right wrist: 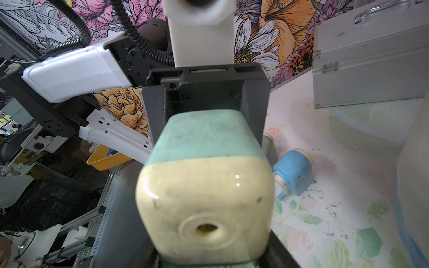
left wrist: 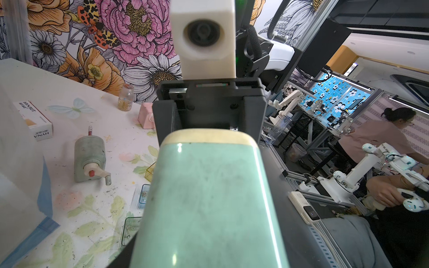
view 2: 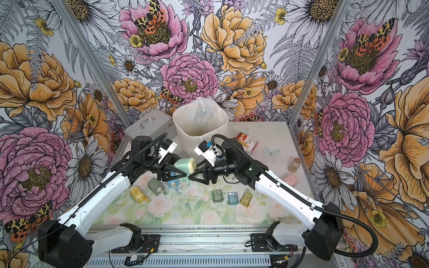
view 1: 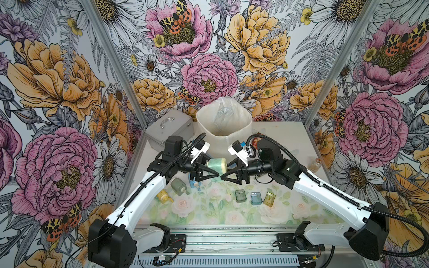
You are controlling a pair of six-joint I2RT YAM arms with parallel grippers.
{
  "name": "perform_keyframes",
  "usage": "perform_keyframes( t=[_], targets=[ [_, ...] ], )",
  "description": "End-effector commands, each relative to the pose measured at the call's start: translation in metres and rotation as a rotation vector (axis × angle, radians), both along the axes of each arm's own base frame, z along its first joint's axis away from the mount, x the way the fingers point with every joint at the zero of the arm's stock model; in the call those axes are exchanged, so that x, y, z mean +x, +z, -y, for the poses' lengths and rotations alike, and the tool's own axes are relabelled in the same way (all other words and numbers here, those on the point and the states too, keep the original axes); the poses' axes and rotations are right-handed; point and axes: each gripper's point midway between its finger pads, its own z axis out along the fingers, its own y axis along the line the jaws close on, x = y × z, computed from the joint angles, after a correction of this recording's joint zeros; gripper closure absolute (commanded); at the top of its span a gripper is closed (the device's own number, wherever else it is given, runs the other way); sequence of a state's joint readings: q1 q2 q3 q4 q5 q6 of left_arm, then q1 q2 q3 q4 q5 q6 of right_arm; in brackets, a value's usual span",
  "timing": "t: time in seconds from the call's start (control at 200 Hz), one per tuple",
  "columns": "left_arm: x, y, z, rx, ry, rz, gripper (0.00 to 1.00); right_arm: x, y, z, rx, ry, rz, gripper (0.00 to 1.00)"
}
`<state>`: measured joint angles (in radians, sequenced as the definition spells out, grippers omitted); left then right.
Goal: Take out the pencil sharpener tray and clean the shavings
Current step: Open the container of the pencil sharpener.
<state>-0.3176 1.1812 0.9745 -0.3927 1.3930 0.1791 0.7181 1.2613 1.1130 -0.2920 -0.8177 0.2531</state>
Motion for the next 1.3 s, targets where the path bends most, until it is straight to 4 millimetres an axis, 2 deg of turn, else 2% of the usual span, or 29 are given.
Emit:
perform_keyframes(
  t=[0.0, 0.36, 0.881, 1.126, 1.291],
  targets=[
    [-0.002, 0.017, -0.006, -0.044, -0.015, 0.072, 0.96, 0.003, 0.031, 0.014, 0.067, -0.02, 0.019, 0.55],
    [0.007, 0.014, -0.01, -0.022, 0.043, 0.075, 0.96, 0.008, 0.028, 0.031, 0.051, -0.055, -0.002, 0.56],
    [0.03, 0.019, -0.031, 0.014, 0.205, 0.125, 0.97, 0.02, 0.032, 0.044, 0.046, -0.117, -0.01, 0.57],
    [0.049, 0.01, -0.04, 0.077, 0.341, 0.119, 0.97, 0.026, 0.053, 0.043, 0.073, -0.132, 0.01, 0.57],
    [0.055, 0.015, -0.05, 0.107, 0.434, 0.121, 0.97, 0.032, 0.076, 0.042, 0.099, -0.156, 0.04, 0.57]
  ],
)
